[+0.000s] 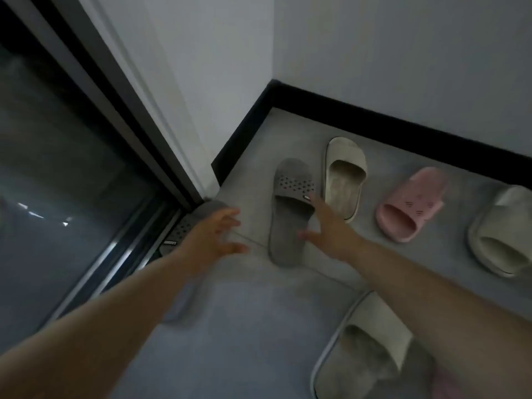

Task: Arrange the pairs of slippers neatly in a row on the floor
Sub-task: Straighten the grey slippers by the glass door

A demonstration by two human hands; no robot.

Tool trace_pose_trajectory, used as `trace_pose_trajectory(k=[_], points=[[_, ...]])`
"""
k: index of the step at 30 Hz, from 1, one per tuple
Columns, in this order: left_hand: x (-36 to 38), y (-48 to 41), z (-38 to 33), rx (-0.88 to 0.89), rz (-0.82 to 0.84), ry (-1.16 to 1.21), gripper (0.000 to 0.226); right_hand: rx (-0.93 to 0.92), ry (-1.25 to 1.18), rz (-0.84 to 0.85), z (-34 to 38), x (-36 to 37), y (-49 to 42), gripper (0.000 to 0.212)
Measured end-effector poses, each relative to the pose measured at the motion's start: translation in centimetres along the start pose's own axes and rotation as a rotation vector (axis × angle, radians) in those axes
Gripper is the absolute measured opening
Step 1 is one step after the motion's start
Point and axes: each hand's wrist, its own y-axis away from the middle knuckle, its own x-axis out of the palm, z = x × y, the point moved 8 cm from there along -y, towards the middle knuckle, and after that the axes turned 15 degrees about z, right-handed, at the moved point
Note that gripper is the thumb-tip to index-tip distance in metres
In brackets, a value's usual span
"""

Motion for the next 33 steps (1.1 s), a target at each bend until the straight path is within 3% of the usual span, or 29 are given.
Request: trace_pose_trajectory(k=[4,9,12,14,18,21,23,26,28,31,33], points=[[-1.2,-2.1,3.2,-0.080,0.129,-0.484,0.122,0.037,0.091,-0.110,-2.3,-1.5,-5.4,0.075],[-2.4,-0.1,5.9,-0.288,0.100,-0.800,0.120,0.166,0.089,-0.064,-3.4,1.6,-2.0,0.065],[-3.1,-0.9,5.7,-0.256,0.017,-0.828,0.115,0.140,0.118,-0.192,-2.4,1.9,-1.8,0.069],[-3.2,-1.9,5.7,-0.228,0.056,-0.814,0.122,0.115,0.138,-0.246,-1.6,1.5,-3.3,0.079],[-3.5,-2.5,6.2,-0.278,0.184,-0.760,0.128,0.119,0.090,-0.141,-0.9,2.2,-5.6,0.088],[-3.5,-2.8,6.0,-0.273,0.180,-0.679,0.115,0.071,0.034,-0.069,-0.5,6.0,-3.4,0.086],[-3.6,-2.9,5.8,-0.259,0.168,-0.741,0.116,-0.019,-0.001,-0.029,0.3,9.4,-2.1,0.084],[-4.0,-3.2,6.4,-0.380,0.276,-0.980,0.134,-0.086,-0.079,0.019,1.6,14.0,-1.9,0.088],[-4.5,-3.4,6.4,-0.446,0.309,-0.977,0.135,-0.103,-0.123,0.039,2.4,15.7,-2.1,0.085],[-3.3,-4.6,4.6,-0.416,0.348,-0.987,0.131,-0.192,-0.148,0.117,3.0,15.4,-1.3,0.083],[-1.4,-5.7,2.6,-0.326,0.369,-0.967,0.130,-0.240,-0.093,0.067,2.2,12.0,-0.6,0.083]])
